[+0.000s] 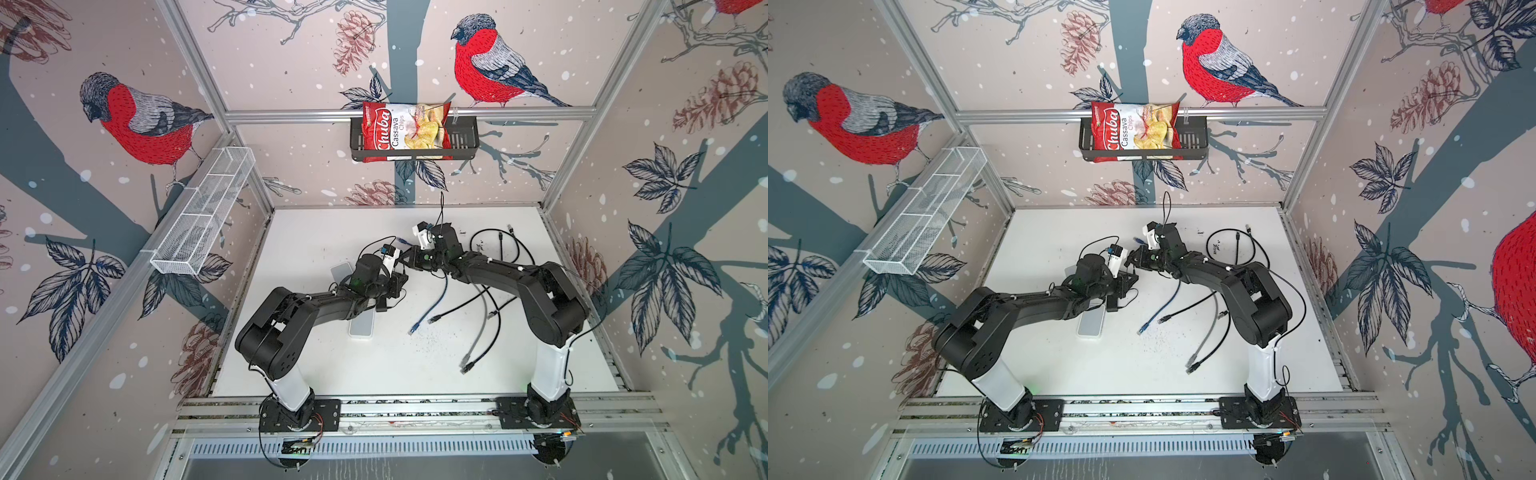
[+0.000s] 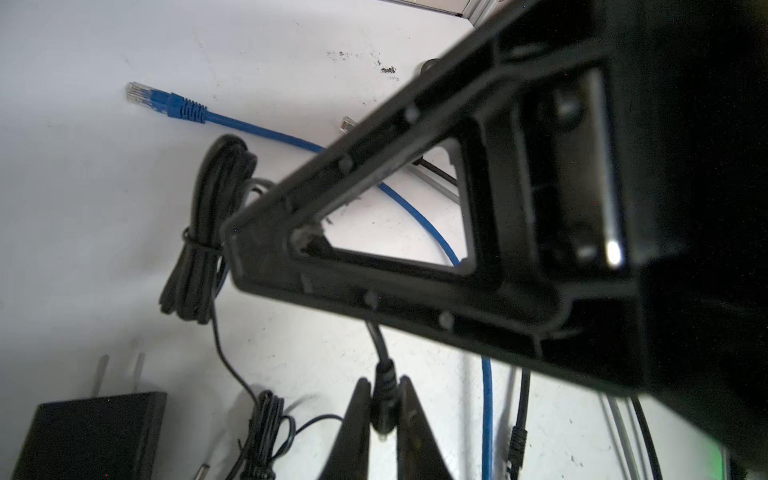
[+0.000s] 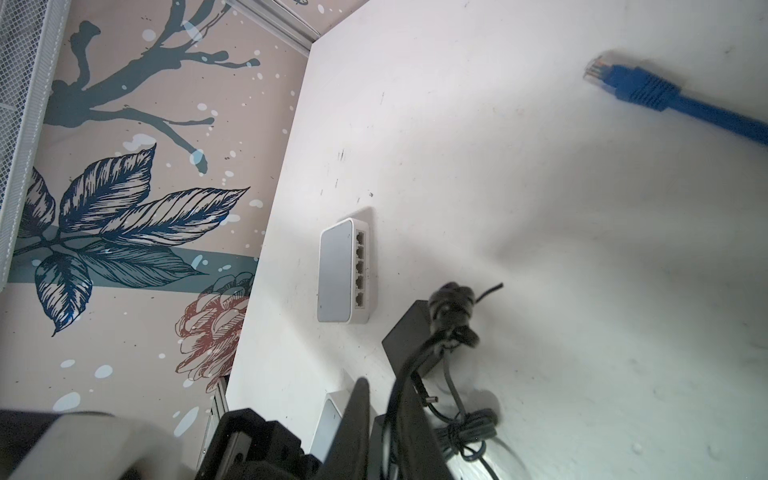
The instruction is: Insert the plug into the switch port
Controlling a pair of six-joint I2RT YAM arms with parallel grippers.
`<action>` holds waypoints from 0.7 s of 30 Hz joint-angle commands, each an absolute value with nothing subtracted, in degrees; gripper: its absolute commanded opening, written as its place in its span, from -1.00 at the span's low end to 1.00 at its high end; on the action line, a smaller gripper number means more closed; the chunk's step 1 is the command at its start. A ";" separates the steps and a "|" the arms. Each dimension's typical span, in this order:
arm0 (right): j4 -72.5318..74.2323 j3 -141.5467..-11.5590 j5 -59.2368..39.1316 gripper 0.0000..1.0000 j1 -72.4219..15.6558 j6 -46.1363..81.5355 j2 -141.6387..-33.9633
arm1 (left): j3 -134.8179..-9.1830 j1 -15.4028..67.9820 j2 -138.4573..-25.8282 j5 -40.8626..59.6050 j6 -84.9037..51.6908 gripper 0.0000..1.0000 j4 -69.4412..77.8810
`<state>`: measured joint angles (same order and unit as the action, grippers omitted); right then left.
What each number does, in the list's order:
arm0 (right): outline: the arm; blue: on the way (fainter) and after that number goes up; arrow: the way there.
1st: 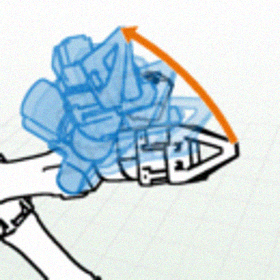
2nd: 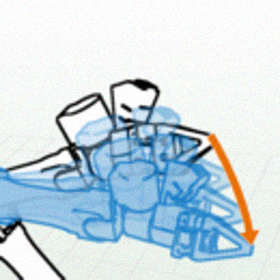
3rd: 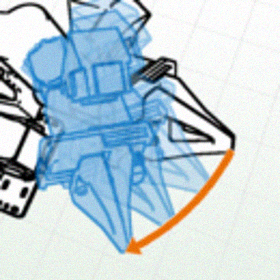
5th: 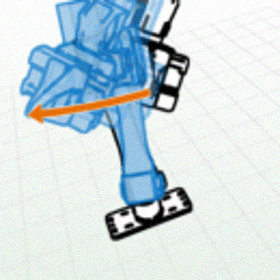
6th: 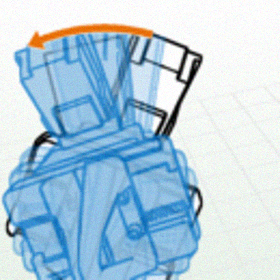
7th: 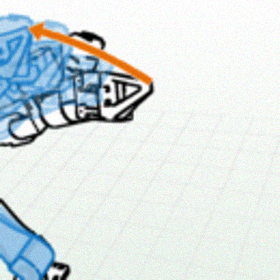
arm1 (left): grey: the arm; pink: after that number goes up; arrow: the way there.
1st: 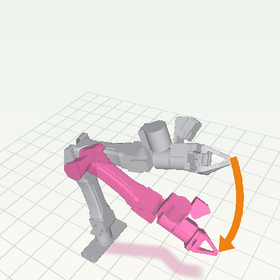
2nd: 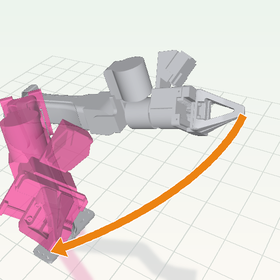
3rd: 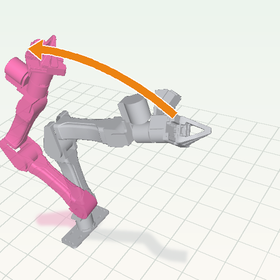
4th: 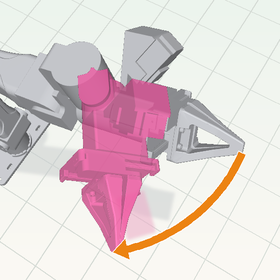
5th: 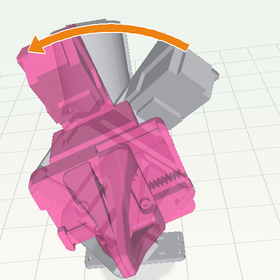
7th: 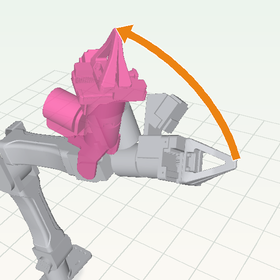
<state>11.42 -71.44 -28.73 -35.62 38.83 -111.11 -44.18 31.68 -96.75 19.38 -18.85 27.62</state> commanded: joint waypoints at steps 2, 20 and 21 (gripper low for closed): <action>10.03 -71.54 -28.95 -0.61 -35.60 37.14 -111.11 | -43.77 31.82 -96.33 18.65 -18.31 -0.92 29.97; 3.78 -68.17 -22.85 -0.58 -38.65 31.84 -108.06 | -44.48 31.75 -96.38 16.47 -18.86 -1.00 29.17; 3.82 -68.20 -22.93 -0.62 -38.74 31.87 -108.16 | -44.25 31.79 -96.15 16.20 -18.90 -0.99 29.25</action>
